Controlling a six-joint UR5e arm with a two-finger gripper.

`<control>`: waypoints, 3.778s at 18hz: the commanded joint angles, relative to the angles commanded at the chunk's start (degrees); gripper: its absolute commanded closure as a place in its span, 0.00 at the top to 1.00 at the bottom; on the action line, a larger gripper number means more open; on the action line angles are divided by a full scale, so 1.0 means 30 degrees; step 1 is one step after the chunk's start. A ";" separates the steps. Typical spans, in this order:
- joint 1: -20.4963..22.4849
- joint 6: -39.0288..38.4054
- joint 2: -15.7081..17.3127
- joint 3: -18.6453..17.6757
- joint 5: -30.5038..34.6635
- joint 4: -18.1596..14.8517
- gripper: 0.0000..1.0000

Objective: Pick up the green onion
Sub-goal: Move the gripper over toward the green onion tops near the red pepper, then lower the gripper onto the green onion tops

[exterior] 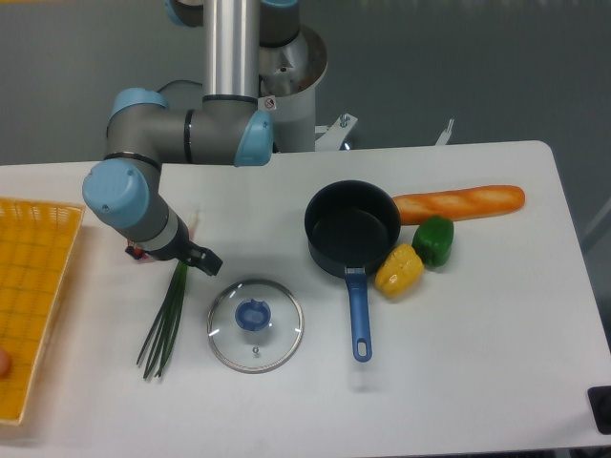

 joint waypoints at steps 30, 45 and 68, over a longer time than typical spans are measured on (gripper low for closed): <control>-0.1289 0.1993 0.0439 -0.2696 0.1260 -0.0850 1.00; -0.1758 0.1172 0.0235 -0.2668 0.1289 -0.0792 1.00; -0.1729 0.1405 -0.0469 -0.2521 0.1641 -0.0733 0.77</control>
